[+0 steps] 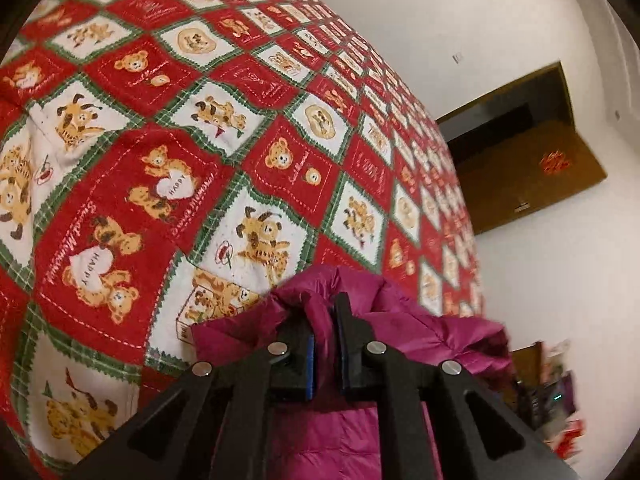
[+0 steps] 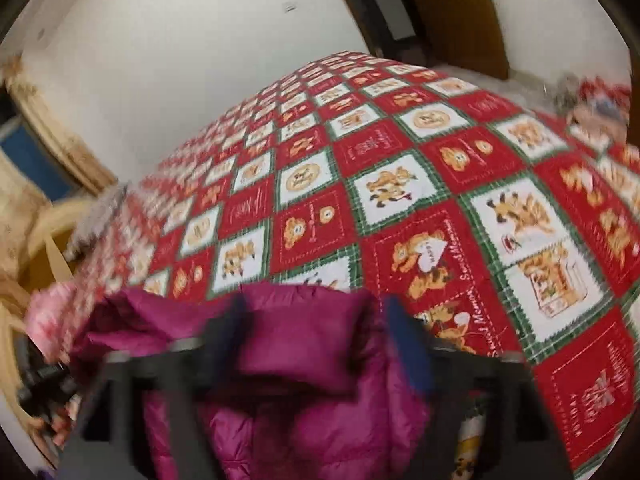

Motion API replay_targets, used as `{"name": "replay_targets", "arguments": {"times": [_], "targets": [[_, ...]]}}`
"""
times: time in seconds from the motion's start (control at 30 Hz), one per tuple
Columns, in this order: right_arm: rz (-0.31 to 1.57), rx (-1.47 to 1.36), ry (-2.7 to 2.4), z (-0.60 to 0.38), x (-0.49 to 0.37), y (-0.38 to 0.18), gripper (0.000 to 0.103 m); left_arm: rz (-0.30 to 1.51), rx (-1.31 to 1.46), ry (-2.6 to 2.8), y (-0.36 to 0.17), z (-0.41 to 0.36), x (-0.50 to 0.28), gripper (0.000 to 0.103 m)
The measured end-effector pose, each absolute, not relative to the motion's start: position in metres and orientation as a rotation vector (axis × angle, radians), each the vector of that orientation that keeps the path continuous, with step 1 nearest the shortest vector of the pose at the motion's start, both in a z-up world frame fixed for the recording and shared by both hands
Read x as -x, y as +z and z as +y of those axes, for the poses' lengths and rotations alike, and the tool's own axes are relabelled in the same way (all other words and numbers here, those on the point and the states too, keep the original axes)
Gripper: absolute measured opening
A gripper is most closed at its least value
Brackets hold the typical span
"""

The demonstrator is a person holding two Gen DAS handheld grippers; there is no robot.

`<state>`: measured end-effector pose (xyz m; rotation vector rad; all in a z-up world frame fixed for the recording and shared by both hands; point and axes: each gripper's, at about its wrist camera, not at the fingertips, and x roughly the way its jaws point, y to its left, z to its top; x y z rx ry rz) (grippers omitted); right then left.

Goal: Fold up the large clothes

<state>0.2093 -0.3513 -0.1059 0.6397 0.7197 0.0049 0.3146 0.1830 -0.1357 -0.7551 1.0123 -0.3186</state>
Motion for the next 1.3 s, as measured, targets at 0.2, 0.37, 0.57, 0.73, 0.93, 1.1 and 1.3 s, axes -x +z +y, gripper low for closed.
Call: {"name": "replay_targets", "arguments": {"times": [0.2,0.37,0.57,0.73,0.93,1.1,1.3], "targets": [[0.594,-0.558,0.021,-0.356,-0.17,-0.056,0.092,0.93,0.661,-0.317,-0.09,0.189,-0.302,0.019],[0.612,-0.353,0.091,-0.307,-0.156,-0.027,0.08,0.862,0.599,-0.183,-0.064,0.193,-0.3,0.025],[0.61,-0.162,0.144,-0.243,-0.164,-0.019,0.063,0.756,0.222,-0.104,-0.037,0.129,-0.272,0.034],[0.671,-0.105,0.13,-0.19,-0.216,-0.046,0.062,0.764,0.098,-0.164,-0.077,0.05,-0.264,0.034],[0.776,-0.03,0.036,-0.168,-0.245,-0.107,0.055,0.81,-0.04,-0.058,-0.128,0.019,-0.288,0.034],[0.784,-0.097,0.044,-0.178,-0.246,-0.131,0.055,0.794,-0.03,-0.052,-0.142,0.018,-0.288,0.037],[0.821,-0.139,0.071,-0.183,-0.254,-0.14,0.056,0.813,-0.031,-0.042,-0.154,0.014,-0.296,0.039]]}}
